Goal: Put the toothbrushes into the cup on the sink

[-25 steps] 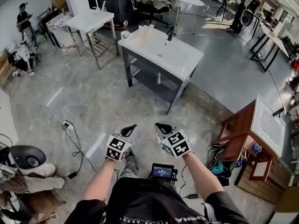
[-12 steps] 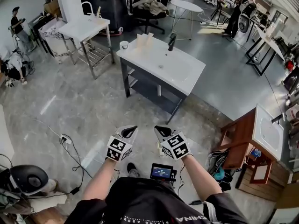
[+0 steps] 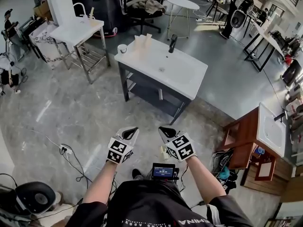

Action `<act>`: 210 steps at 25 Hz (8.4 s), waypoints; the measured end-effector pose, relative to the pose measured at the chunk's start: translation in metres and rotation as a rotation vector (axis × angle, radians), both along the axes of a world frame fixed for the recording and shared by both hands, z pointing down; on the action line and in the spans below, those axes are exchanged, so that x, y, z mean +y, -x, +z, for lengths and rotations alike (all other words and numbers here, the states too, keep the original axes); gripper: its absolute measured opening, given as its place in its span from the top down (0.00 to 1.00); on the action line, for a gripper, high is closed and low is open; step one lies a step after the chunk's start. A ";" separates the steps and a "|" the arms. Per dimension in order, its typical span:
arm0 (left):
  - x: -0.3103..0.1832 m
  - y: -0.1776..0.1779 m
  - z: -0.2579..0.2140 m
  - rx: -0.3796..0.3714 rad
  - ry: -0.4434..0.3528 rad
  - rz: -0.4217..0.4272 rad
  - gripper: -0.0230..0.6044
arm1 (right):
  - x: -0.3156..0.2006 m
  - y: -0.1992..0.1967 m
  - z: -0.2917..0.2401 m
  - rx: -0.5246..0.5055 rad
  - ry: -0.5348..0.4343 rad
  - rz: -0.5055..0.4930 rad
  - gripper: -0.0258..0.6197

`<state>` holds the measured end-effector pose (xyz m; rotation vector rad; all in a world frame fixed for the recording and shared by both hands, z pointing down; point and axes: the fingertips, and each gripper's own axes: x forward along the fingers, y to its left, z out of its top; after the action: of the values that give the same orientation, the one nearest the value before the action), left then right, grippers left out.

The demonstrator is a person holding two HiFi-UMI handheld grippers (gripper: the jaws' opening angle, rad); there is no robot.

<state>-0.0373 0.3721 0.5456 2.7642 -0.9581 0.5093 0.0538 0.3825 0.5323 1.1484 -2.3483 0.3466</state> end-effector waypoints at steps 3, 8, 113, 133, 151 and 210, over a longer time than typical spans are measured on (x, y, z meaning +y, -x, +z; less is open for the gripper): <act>-0.010 -0.002 0.008 0.010 0.018 -0.003 0.97 | -0.013 -0.002 0.007 0.017 0.012 -0.004 0.95; -0.046 -0.006 0.017 0.018 0.041 -0.016 0.97 | -0.052 -0.002 0.018 0.026 0.028 -0.026 0.95; -0.589 -0.033 0.027 -0.092 0.121 0.052 0.97 | -0.601 -0.017 0.033 0.073 0.080 0.030 0.95; -0.643 -0.066 0.078 -0.177 0.243 -0.101 0.97 | -0.706 -0.027 0.099 0.299 0.041 -0.080 0.88; -0.645 -0.070 0.096 -0.185 0.278 -0.039 0.97 | -0.755 -0.027 0.151 0.563 -0.062 -0.103 0.80; -0.613 -0.053 0.004 -0.136 0.055 -0.149 0.97 | -0.630 -0.032 -0.035 0.262 -0.053 -0.224 0.95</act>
<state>0.0156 -0.2405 0.5496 2.6115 -1.1511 0.6952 0.0856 -0.2473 0.4970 0.8819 -2.2340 0.0512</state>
